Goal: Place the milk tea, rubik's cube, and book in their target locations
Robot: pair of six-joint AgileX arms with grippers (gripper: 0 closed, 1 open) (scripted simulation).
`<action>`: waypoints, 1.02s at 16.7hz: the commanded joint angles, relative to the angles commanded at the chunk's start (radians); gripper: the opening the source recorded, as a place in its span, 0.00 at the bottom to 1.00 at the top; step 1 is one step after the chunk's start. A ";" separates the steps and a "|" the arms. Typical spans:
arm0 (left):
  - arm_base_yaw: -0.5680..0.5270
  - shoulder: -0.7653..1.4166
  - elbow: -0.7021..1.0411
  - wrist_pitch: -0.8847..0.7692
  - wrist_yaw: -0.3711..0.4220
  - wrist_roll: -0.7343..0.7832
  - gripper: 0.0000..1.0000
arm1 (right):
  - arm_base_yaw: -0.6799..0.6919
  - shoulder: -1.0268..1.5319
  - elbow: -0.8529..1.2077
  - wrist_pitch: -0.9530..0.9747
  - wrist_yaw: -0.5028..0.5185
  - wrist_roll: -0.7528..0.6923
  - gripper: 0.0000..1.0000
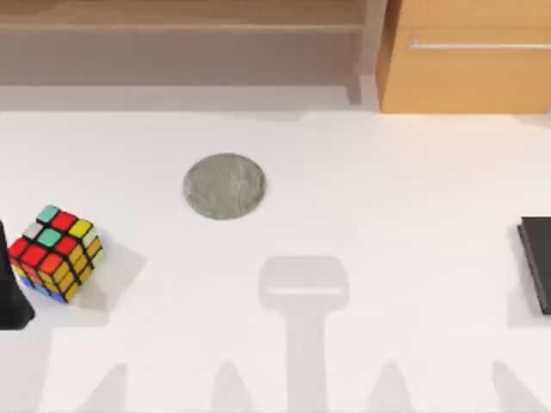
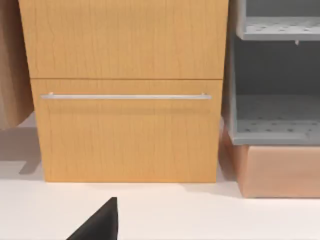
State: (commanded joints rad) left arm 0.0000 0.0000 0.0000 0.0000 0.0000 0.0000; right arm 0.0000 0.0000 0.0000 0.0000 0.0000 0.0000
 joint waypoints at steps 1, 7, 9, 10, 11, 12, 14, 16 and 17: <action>0.000 0.000 0.000 0.000 0.000 0.000 1.00 | 0.000 0.000 0.000 0.000 0.000 0.000 1.00; 0.038 0.158 0.114 0.088 0.045 0.001 1.00 | 0.000 0.000 0.000 0.000 0.000 0.000 1.00; 0.069 0.295 0.198 0.156 0.079 0.002 1.00 | 0.000 0.000 0.000 0.000 0.000 0.000 1.00; 0.086 0.378 0.247 0.194 0.098 0.002 1.00 | 0.000 0.000 0.000 0.000 0.000 0.000 1.00; 0.104 0.468 0.299 0.234 0.119 0.002 1.00 | 0.000 0.000 0.000 0.000 0.000 0.000 1.00; 0.123 0.565 0.353 0.276 0.140 0.002 1.00 | 0.000 0.000 0.000 0.000 0.000 0.000 1.00; 0.161 0.776 0.465 0.363 0.184 0.003 1.00 | 0.000 0.000 0.000 0.000 0.000 0.000 1.00; 0.200 0.995 0.577 0.450 0.228 0.004 1.00 | 0.000 0.000 0.000 0.000 0.000 0.000 1.00; 0.219 1.104 0.631 0.492 0.249 0.004 1.00 | 0.000 0.000 0.000 0.000 0.000 0.000 1.00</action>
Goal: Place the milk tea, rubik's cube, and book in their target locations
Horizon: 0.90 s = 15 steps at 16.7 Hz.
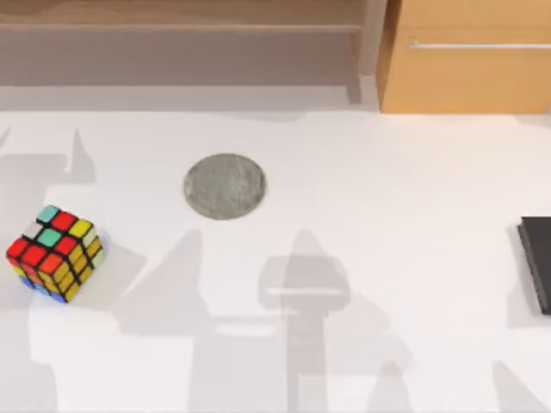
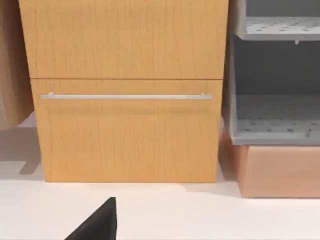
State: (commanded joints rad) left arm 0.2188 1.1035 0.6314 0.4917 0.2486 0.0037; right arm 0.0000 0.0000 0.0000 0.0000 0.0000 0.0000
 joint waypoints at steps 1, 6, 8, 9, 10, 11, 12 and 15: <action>0.018 0.107 0.053 0.040 0.020 0.000 1.00 | 0.000 0.000 0.000 0.000 0.000 0.000 1.00; 0.096 0.560 0.288 0.218 0.108 0.001 1.00 | 0.000 0.000 0.000 0.000 0.000 0.000 1.00; 0.121 0.679 0.360 0.274 0.136 0.001 1.00 | 0.000 0.000 0.000 0.000 0.000 0.000 1.00; 0.131 0.723 0.389 0.297 0.147 0.001 1.00 | 0.000 0.000 0.000 0.000 0.000 0.000 1.00; 0.139 0.756 0.411 0.314 0.156 0.001 1.00 | 0.000 0.000 0.000 0.000 0.000 0.000 1.00; 0.146 0.779 0.427 0.327 0.163 0.001 1.00 | 0.000 0.000 0.000 0.000 0.000 0.000 1.00; 0.149 0.791 0.436 0.335 0.167 0.001 1.00 | 0.000 0.000 0.000 0.000 0.000 0.000 1.00; 0.150 0.795 0.439 0.337 0.168 0.001 1.00 | 0.000 0.000 0.000 0.000 0.000 0.000 1.00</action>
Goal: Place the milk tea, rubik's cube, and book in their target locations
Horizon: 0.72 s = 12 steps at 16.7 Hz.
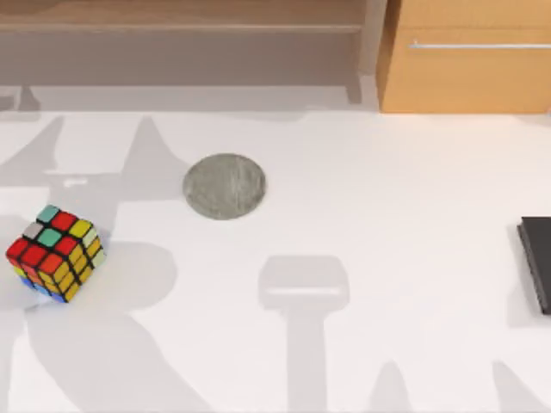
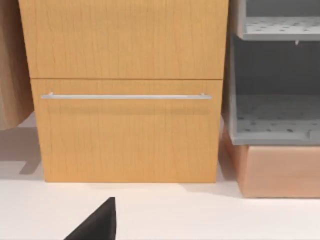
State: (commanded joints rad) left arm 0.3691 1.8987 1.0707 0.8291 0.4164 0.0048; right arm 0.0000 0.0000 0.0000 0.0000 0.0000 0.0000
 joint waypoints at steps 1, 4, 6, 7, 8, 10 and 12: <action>0.000 0.000 0.000 0.000 0.000 0.000 1.00 | 0.000 0.000 0.000 0.000 0.000 0.000 1.00; -0.007 0.009 0.012 -0.006 -0.005 0.000 1.00 | 0.000 0.000 0.000 0.000 0.000 0.000 1.00; -0.015 0.047 0.067 -0.022 -0.014 0.000 1.00 | 0.000 0.000 0.000 0.000 0.000 0.000 1.00; -0.021 0.073 0.106 -0.034 -0.020 0.000 1.00 | 0.000 0.000 0.000 0.000 0.000 0.000 1.00; -0.028 0.101 0.149 -0.048 -0.027 0.000 1.00 | 0.000 0.000 0.000 0.000 0.000 0.000 1.00; -0.044 0.158 0.239 -0.078 -0.041 -0.001 1.00 | 0.000 0.000 0.000 0.000 0.000 0.000 1.00; -0.058 0.208 0.318 -0.106 -0.055 -0.002 1.00 | 0.000 0.000 0.000 0.000 0.000 0.000 1.00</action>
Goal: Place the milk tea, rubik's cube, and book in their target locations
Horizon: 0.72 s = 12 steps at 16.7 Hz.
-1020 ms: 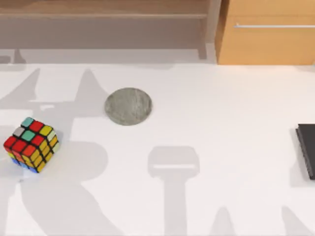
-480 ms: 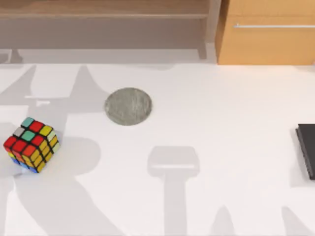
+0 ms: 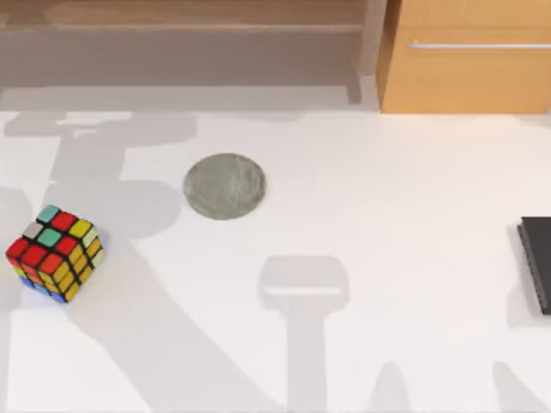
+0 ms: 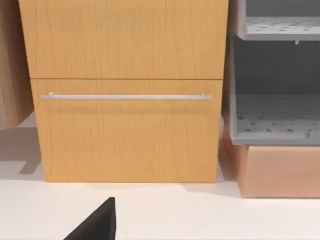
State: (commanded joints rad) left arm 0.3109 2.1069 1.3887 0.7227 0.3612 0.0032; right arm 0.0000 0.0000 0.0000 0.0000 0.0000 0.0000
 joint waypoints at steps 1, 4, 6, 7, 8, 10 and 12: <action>-0.006 0.018 0.029 -0.011 -0.006 0.000 1.00 | 0.000 0.000 0.000 0.000 0.000 0.000 1.00; -0.012 0.037 0.058 -0.022 -0.012 0.000 1.00 | 0.000 0.000 0.000 0.000 0.000 0.000 1.00; -0.012 0.037 0.058 -0.022 -0.012 0.000 1.00 | 0.000 0.000 0.000 0.000 0.000 0.000 1.00; -0.012 0.037 0.058 -0.022 -0.012 0.000 0.92 | 0.000 0.000 0.000 0.000 0.000 0.000 1.00; -0.012 0.037 0.058 -0.022 -0.012 0.000 0.85 | 0.000 0.000 0.000 0.000 0.000 0.000 1.00; -0.012 0.037 0.058 -0.022 -0.012 0.000 0.70 | 0.000 0.000 0.000 0.000 0.000 0.000 1.00; -0.012 0.037 0.058 -0.022 -0.012 0.000 0.55 | 0.000 0.000 0.000 0.000 0.000 0.000 1.00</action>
State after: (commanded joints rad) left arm 0.2988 2.1440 1.4464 0.7002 0.3496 0.0031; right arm 0.0000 0.0000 0.0000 0.0000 0.0000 0.0000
